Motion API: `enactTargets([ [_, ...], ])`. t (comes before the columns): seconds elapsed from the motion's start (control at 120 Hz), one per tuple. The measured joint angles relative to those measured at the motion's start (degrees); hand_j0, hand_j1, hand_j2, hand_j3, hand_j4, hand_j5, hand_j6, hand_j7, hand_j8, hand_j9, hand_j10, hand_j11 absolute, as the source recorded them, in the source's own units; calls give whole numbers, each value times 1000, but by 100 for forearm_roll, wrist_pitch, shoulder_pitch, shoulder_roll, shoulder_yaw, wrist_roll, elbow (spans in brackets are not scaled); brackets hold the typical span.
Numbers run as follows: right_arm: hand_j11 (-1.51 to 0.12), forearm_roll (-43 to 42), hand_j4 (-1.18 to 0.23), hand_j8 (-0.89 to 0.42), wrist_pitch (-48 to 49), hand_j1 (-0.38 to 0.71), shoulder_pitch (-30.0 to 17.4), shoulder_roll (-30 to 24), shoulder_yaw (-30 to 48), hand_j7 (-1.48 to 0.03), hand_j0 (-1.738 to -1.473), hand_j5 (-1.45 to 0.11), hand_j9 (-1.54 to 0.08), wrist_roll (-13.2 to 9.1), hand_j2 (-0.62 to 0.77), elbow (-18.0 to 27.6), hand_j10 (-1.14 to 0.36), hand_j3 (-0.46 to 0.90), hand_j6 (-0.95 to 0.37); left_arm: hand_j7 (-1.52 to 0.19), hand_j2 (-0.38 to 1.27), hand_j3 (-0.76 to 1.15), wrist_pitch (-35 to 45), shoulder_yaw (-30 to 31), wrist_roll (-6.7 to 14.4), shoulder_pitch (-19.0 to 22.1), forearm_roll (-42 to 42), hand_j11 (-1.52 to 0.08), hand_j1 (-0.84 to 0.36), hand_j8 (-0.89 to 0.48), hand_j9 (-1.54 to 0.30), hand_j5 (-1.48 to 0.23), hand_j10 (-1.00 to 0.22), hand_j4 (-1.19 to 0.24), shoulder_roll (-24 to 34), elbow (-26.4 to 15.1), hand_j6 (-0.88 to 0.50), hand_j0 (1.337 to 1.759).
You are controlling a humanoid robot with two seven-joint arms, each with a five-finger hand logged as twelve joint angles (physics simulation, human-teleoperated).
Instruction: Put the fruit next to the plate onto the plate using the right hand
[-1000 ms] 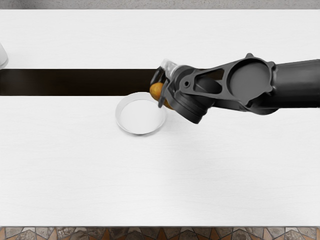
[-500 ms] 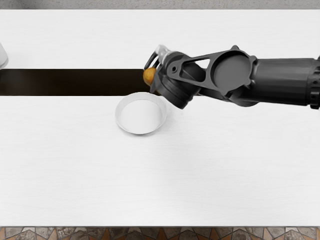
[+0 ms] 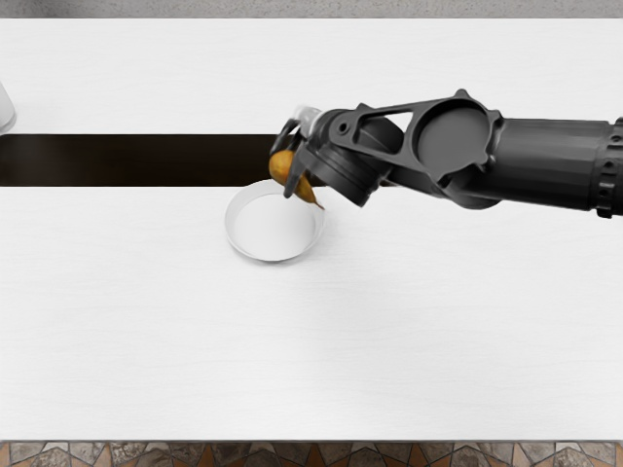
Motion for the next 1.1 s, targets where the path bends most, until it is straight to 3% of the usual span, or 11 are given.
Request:
enactTargets([
  [0.242,-1154,2,-704,-462,356,330,-77,0,256,-1125,-1653,-1171,-1160,3,568,-100,-850,1,-442,0,0,0,0,0,0,0,0,0,349,0,0,0,0,0,0,0,0,1658],
  [0.425,-1030,2,-707,-523,543,315,-89,0,392,-1010,-1655,-1032,-1034,13,544,-105,-766,0,-497,0,0,0,0,0,1,0,0,0,349,0,0,0,0,0,0,0,0,1658],
  [0.658,-810,17,-599,-527,583,264,-127,0,420,-806,-1657,-812,-812,19,245,-115,-618,0,-482,0,0,0,0,0,0,0,0,0,349,0,0,0,0,0,0,0,0,1658],
  [0.85,-609,20,-459,-431,574,160,-162,0,420,-607,-1658,-610,-610,22,52,-161,-466,0,-414,0,0,0,0,0,0,0,0,0,349,0,0,0,0,0,0,0,0,1658],
  [1.008,-462,21,-352,-339,548,53,-169,0,422,-462,-1658,-463,-463,22,-4,-184,-355,0,-331,0,0,0,0,0,0,0,0,0,349,0,0,0,0,0,0,0,0,1658],
  [1.1,-325,21,-247,-239,530,-65,-170,0,423,-324,-1658,-325,-325,22,-7,-191,-250,0,-234,0,0,0,0,0,0,0,0,0,349,0,0,0,0,0,0,0,0,1658],
])
